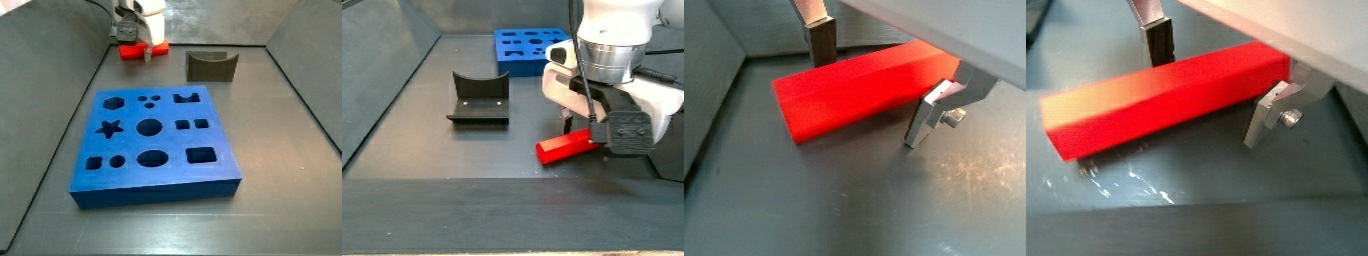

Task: Pick up the hexagon object. Move up. Place the hexagon object on the fixture. Regrasp the hexagon object. Move to above the board. Insert the hexagon object.
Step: Pick up the hexagon object.

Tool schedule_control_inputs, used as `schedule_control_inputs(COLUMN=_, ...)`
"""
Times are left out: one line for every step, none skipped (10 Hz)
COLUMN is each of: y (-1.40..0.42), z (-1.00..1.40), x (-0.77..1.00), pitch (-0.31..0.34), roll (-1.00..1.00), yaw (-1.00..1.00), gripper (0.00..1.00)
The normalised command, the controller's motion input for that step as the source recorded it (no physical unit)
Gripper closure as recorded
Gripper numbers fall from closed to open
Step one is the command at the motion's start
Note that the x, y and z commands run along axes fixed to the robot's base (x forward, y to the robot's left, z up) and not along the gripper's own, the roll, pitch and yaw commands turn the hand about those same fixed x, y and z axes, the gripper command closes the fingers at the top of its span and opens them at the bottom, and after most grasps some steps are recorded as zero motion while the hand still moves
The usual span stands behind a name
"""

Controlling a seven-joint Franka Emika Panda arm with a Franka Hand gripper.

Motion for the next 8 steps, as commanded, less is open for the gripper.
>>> schedule_control_inputs(y=0.07, z=0.00, x=0.00, pitch=0.000, roll=-0.02, yaw=-0.01, gripper=0.00)
schedule_control_inputs(y=0.24, z=0.00, x=0.05, pitch=-0.021, roll=-0.15, yaw=-0.06, gripper=0.00)
schedule_control_inputs(y=0.00, z=0.00, x=0.00, pitch=0.000, roll=0.00, yaw=0.00, gripper=1.00)
schedule_control_inputs(y=0.00, z=-0.04, x=0.00, pitch=0.000, roll=-0.03, yaw=0.00, gripper=1.00)
schedule_control_inputs(y=0.00, z=0.00, x=0.00, pitch=0.000, roll=0.00, yaw=0.00, gripper=1.00)
schedule_control_inputs(y=0.00, z=0.00, x=0.00, pitch=0.000, roll=0.00, yaw=0.00, gripper=1.00)
schedule_control_inputs(y=0.00, z=0.00, x=0.00, pitch=0.000, roll=0.00, yaw=0.00, gripper=1.00)
schedule_control_inputs(y=0.00, z=0.00, x=0.00, pitch=0.000, roll=0.00, yaw=0.00, gripper=1.00)
